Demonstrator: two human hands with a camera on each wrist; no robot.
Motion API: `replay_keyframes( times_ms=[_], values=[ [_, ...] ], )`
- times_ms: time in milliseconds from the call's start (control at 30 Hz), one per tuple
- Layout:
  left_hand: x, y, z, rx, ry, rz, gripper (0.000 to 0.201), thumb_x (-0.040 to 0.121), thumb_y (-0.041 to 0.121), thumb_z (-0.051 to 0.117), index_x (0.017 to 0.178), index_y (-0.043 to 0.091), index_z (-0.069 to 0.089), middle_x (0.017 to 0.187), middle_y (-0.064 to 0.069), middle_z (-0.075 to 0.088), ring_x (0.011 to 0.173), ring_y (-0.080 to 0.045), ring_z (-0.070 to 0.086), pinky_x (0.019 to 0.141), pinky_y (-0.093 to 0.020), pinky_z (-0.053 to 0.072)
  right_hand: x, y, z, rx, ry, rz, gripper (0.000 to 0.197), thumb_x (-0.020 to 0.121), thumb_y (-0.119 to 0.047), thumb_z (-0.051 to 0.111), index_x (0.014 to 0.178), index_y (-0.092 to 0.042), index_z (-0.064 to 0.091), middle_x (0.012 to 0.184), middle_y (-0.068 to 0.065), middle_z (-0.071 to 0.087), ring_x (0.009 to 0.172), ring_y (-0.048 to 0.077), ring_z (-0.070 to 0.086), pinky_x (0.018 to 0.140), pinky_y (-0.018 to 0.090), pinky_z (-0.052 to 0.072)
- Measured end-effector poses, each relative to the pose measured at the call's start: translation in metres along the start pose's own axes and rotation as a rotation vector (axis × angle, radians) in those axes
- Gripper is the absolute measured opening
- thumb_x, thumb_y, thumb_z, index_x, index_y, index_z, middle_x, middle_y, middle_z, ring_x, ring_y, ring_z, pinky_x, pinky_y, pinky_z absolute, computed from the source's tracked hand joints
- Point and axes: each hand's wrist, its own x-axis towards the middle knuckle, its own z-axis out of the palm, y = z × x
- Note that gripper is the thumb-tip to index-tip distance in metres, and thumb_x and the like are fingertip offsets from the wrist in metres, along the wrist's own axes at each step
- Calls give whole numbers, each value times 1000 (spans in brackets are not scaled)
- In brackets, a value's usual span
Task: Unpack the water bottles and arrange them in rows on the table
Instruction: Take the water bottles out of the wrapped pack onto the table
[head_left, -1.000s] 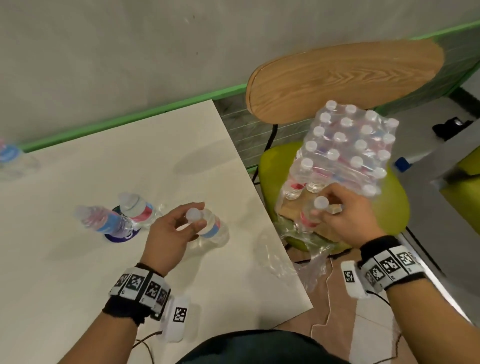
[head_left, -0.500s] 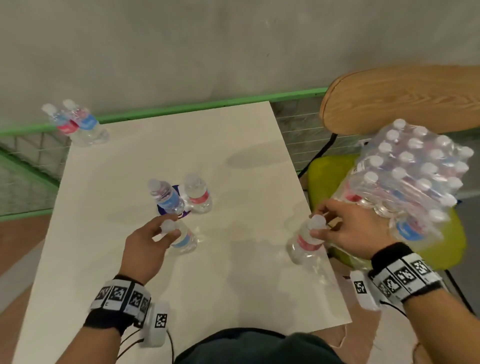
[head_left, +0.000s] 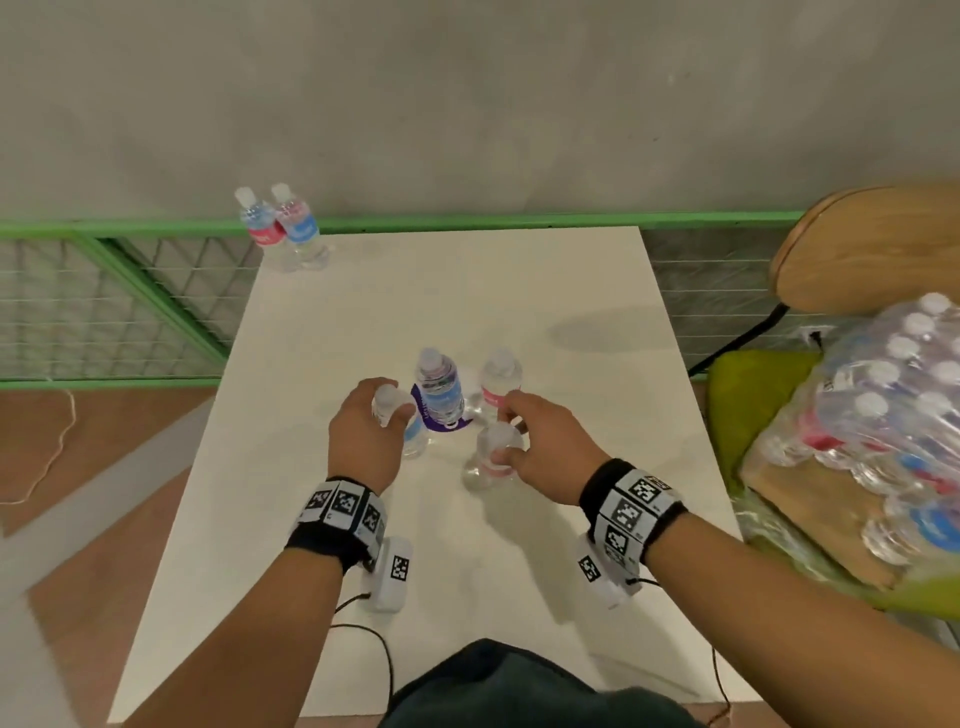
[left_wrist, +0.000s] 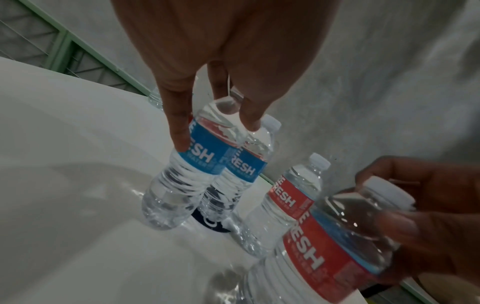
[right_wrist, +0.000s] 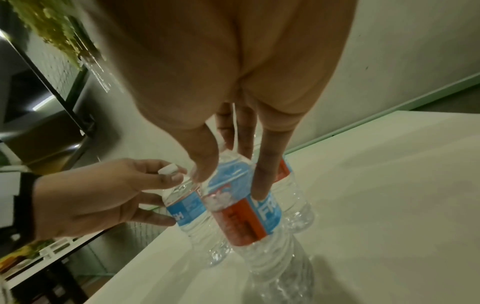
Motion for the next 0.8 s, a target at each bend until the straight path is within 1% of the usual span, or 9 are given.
replay_keyframes(
  times_ms=[167,300,400,467,533,633,700,733,800],
  values=[
    [14,0,-8,27,-97,35,38,85,17,68,120,29,58,111,4,65,96,-18,60,82,-28,46,27,-14,11,27,116,17,37,79,-13,74,112,-22,59,110,-2,48,91,15,54,80,21,43],
    [15,-6,-12,14,-152,44,49,83,8,65,125,32,56,122,8,62,104,-18,59,90,-29,47,39,-17,15,13,140,15,37,81,-12,73,113,-20,59,114,0,50,93,19,55,88,30,48],
    [14,-8,-14,20,-163,63,50,84,9,67,127,32,54,124,10,60,105,-19,60,91,-31,48,43,-14,16,-84,114,-38,39,84,-13,69,120,-19,56,117,2,49,94,25,59,87,35,50],
    [14,-8,-15,44,-190,79,56,83,12,70,132,31,51,130,8,57,109,-21,60,95,-35,49,39,-13,14,-156,90,-85,43,89,-19,66,129,-20,51,123,1,48,97,26,60,86,36,51],
    [11,-6,-16,37,-171,84,63,81,12,71,136,33,46,134,5,51,111,-21,58,98,-40,49,30,-10,7,-157,88,-112,49,91,-31,63,137,-25,44,129,-4,46,100,19,60,87,34,51],
    [-2,9,-18,-3,50,158,58,81,6,67,129,31,48,130,6,46,116,-18,50,98,-44,48,5,1,-10,-105,147,-96,39,92,-38,59,129,-30,48,112,-9,52,88,6,55,80,25,49],
    [-16,33,-17,-28,147,289,46,83,5,65,120,30,53,124,7,49,114,-16,48,94,-37,48,-17,18,-27,-145,135,-44,22,92,-34,58,114,-30,57,95,-11,57,80,7,56,77,27,50],
    [-25,50,-15,-69,138,355,39,85,5,64,115,29,55,119,9,52,111,-15,50,89,-31,48,-30,29,-36,-161,101,3,15,92,-33,58,107,-30,59,88,-12,59,78,7,57,76,28,51],
    [-43,84,-4,-164,5,440,26,89,5,62,104,26,59,104,12,61,96,-9,58,79,-24,49,-60,52,-53,-165,33,117,8,93,-34,57,101,-33,59,82,-11,60,74,5,58,70,24,50]
  ],
)
